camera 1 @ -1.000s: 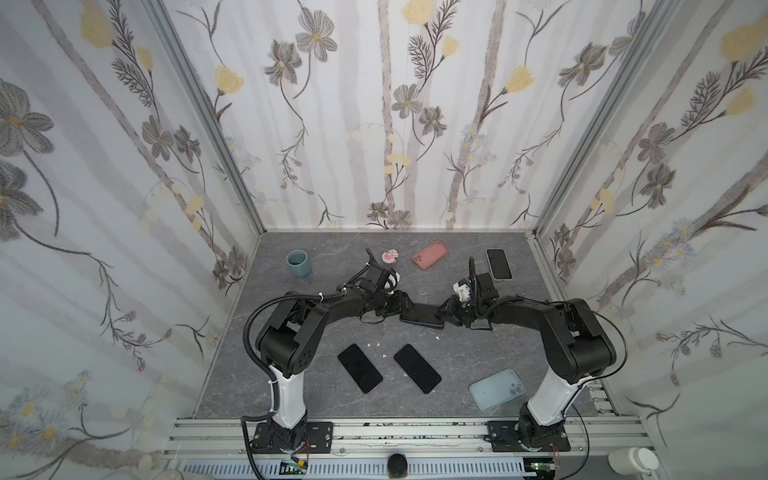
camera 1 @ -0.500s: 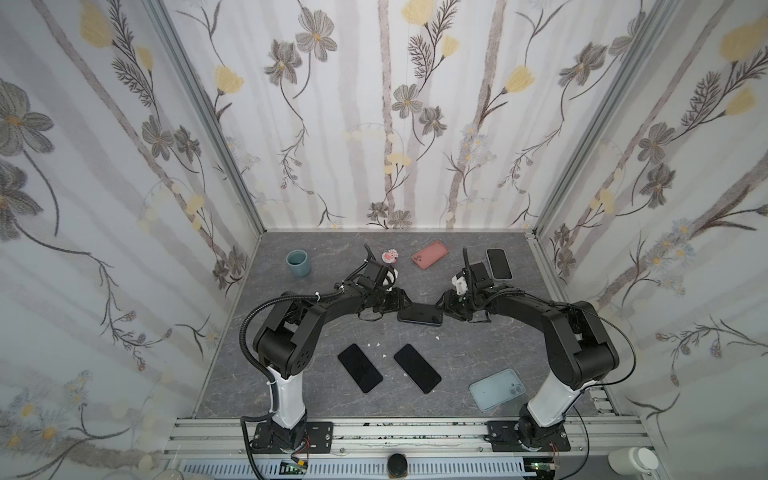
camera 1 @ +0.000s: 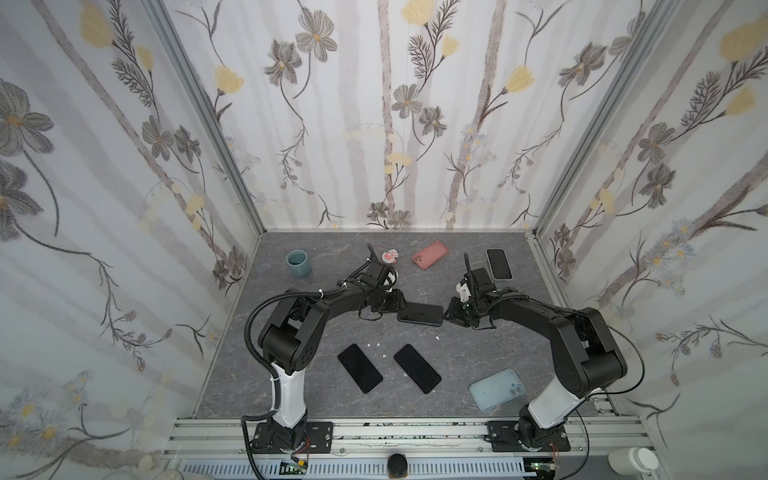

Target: Put the phone into the phone case

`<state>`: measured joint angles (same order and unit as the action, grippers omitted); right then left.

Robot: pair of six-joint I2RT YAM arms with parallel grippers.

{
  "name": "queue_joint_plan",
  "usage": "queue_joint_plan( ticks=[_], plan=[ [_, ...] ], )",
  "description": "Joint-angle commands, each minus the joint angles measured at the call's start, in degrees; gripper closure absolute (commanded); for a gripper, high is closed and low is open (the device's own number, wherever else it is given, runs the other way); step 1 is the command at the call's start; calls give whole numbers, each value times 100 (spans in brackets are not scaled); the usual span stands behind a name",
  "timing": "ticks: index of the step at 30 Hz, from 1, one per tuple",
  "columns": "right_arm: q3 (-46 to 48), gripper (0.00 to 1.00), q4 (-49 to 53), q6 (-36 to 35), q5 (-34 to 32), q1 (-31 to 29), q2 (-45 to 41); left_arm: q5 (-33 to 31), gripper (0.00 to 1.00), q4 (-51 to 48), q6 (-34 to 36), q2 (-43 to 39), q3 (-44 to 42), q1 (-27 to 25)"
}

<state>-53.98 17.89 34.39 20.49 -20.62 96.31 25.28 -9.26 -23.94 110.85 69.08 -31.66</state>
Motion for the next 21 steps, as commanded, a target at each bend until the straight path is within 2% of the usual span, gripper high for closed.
queue_joint_plan(
  ticks=[1,9,18,21],
  plan=[
    [1,77,-135,-47,132,-51,101,-62,55,-144,114,59,31,2],
    [-85,84,-191,-89,158,-129,414,10,58,-220,184,245,40,0],
    [-234,84,153,-279,-110,-257,625,163,70,-252,162,373,40,-2],
    [-283,88,225,-300,-195,-296,667,157,74,-244,154,354,34,-7]
  ],
)
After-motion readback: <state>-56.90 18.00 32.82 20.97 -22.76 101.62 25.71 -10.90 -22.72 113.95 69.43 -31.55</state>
